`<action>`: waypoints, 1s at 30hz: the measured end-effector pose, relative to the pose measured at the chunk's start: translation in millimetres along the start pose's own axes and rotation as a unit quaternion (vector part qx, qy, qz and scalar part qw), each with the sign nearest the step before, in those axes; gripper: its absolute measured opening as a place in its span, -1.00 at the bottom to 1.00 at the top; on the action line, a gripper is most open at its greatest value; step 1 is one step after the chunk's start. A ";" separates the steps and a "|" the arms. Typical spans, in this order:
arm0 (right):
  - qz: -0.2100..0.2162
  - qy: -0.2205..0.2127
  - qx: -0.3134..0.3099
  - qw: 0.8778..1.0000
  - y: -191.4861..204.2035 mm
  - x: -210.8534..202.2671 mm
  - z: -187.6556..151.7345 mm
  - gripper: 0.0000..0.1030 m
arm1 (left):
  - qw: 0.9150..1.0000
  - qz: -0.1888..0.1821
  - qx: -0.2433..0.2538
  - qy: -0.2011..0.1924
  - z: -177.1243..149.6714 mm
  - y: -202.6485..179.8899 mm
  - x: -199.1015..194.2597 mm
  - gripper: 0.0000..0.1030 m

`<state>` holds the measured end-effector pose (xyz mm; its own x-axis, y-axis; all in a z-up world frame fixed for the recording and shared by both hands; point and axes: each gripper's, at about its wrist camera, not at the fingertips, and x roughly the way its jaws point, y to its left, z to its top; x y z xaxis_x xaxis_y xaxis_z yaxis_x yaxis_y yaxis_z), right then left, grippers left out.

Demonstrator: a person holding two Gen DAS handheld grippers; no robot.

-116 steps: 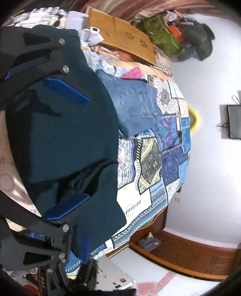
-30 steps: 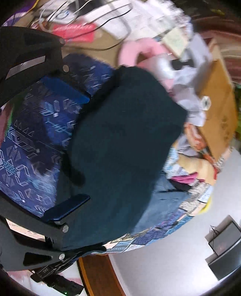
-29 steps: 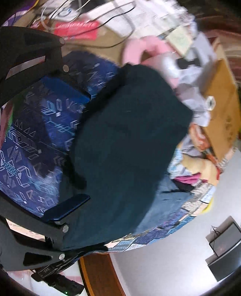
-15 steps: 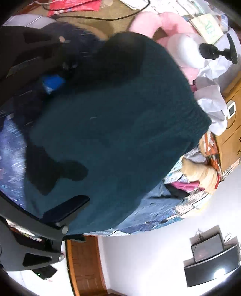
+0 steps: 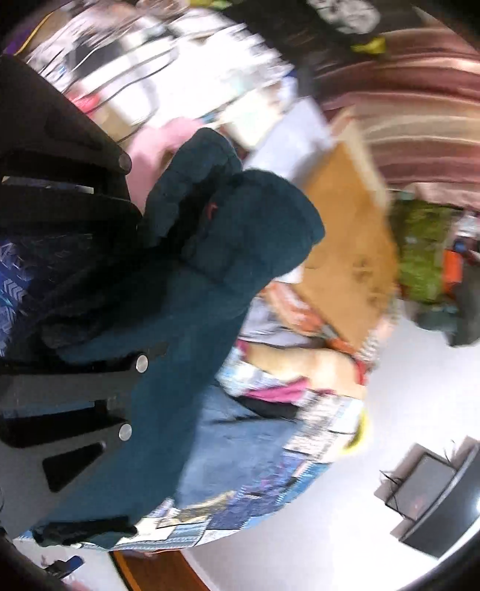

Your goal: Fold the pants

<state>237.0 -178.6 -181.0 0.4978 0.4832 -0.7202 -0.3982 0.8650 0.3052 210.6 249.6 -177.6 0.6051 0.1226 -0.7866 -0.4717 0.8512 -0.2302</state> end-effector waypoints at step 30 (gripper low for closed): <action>-0.043 -0.005 0.067 0.997 -99.6 -21.9 -61.0 0.73 | 0.904 -0.253 0.345 -0.011 -92.6 -441.3 -82.6 -0.57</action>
<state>218.7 -283.5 -233.6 0.5341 0.4071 -0.7409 -0.2477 0.9133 0.3233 309.4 -183.4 -64.1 0.6485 -0.3669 -0.6670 0.3755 0.9164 -0.1390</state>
